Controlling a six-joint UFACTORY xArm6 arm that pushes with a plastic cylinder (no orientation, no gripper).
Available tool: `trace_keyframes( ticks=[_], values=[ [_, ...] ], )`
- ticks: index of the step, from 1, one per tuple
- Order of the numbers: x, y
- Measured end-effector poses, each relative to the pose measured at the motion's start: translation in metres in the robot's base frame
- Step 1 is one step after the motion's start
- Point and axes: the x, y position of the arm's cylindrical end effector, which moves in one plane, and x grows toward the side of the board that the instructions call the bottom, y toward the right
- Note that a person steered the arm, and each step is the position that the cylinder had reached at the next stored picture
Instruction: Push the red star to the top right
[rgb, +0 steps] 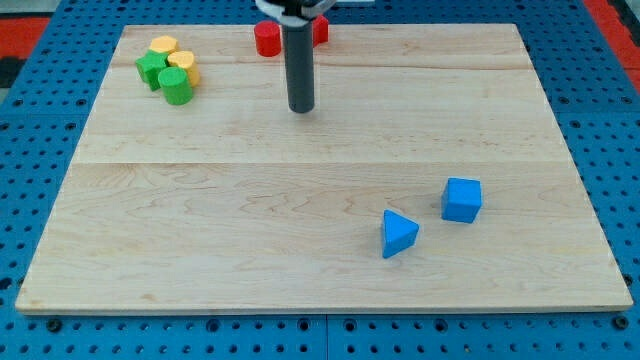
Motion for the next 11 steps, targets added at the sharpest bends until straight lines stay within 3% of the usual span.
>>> trace_keyframes(
  ticks=[1,4,5,6,7,8,11],
  values=[
    [-0.042,-0.005],
    [-0.056,-0.092],
    [-0.077,-0.113],
    [-0.133,-0.113],
    [-0.141,-0.111],
    [-0.143,-0.098],
    [-0.142,0.141]
  ],
)
